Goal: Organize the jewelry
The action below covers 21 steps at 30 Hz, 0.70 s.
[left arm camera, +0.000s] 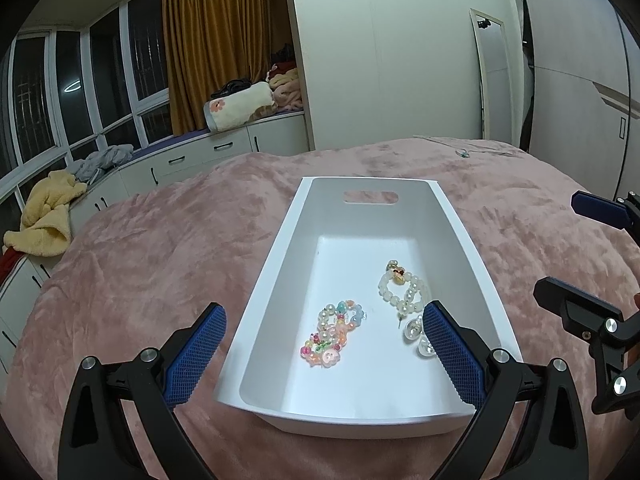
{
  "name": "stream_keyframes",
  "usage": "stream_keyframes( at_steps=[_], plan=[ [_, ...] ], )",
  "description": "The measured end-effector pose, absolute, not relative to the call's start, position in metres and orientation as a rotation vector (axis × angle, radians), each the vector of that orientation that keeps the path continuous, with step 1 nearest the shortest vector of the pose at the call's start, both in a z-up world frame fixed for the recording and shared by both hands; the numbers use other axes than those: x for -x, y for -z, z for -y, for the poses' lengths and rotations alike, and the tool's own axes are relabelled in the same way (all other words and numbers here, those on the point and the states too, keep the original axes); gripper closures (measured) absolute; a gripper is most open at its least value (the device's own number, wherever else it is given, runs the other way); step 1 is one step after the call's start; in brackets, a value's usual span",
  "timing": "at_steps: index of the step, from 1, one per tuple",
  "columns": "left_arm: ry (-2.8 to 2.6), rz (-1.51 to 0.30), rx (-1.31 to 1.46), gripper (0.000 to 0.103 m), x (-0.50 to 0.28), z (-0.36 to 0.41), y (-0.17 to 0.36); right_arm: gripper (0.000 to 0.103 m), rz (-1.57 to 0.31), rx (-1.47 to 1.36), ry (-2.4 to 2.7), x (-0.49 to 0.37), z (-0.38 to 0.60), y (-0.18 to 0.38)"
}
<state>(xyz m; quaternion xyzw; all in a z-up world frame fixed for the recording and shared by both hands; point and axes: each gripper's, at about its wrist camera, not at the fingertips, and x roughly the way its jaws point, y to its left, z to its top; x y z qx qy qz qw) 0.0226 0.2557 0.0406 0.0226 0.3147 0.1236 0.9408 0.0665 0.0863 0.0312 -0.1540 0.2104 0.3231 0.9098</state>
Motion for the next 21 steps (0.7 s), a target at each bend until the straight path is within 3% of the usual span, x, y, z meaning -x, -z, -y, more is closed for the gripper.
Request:
stream_keyframes(
  at_steps=[21],
  plan=[
    [-0.234, -0.652, -0.025, 0.003, -0.018, -0.266, -0.037, 0.005, -0.44, 0.315, -0.668, -0.067, -0.085, -0.031]
  ],
)
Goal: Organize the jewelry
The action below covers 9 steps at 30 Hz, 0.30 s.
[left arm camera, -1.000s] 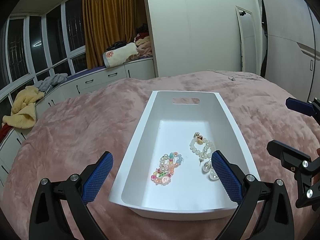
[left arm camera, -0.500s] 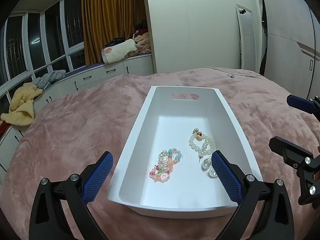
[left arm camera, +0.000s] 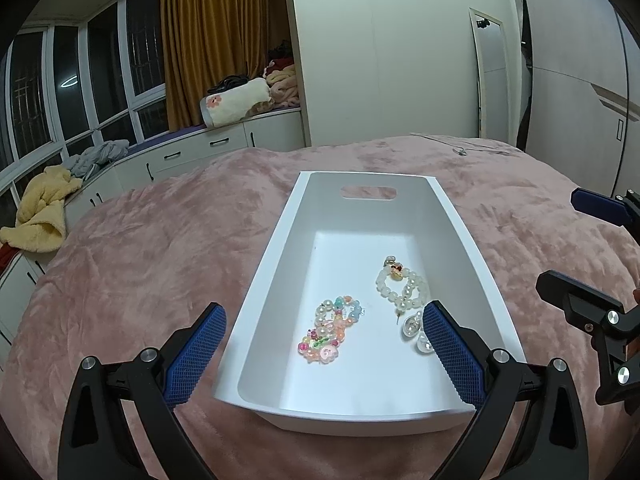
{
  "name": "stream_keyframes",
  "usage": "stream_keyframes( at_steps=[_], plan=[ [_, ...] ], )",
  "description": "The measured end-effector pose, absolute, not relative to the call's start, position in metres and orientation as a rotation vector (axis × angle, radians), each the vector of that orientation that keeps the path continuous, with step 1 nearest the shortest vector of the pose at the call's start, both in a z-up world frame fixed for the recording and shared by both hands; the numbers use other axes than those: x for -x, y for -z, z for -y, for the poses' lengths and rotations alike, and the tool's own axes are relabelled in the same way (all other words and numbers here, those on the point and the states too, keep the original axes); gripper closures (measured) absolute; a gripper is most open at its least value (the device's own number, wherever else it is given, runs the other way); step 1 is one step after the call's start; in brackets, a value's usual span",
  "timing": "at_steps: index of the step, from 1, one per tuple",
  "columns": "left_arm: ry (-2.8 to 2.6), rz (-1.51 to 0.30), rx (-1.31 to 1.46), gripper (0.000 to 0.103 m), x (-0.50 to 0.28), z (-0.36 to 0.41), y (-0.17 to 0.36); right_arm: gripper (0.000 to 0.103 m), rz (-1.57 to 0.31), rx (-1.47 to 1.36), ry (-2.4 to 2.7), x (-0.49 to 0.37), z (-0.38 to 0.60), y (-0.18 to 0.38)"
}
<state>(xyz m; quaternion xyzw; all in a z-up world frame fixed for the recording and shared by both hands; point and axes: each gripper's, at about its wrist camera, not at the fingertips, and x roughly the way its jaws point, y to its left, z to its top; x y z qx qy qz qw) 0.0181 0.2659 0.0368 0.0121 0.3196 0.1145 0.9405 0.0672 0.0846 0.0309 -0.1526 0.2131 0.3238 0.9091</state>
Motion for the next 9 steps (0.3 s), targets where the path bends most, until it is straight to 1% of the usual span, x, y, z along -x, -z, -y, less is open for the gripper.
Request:
stream_keyframes(
  at_steps=[9],
  plan=[
    [-0.273, -0.659, 0.018, 0.003, -0.019, -0.277, -0.038, 0.005, -0.455, 0.314, -0.672, -0.071, -0.083, -0.029]
  ],
)
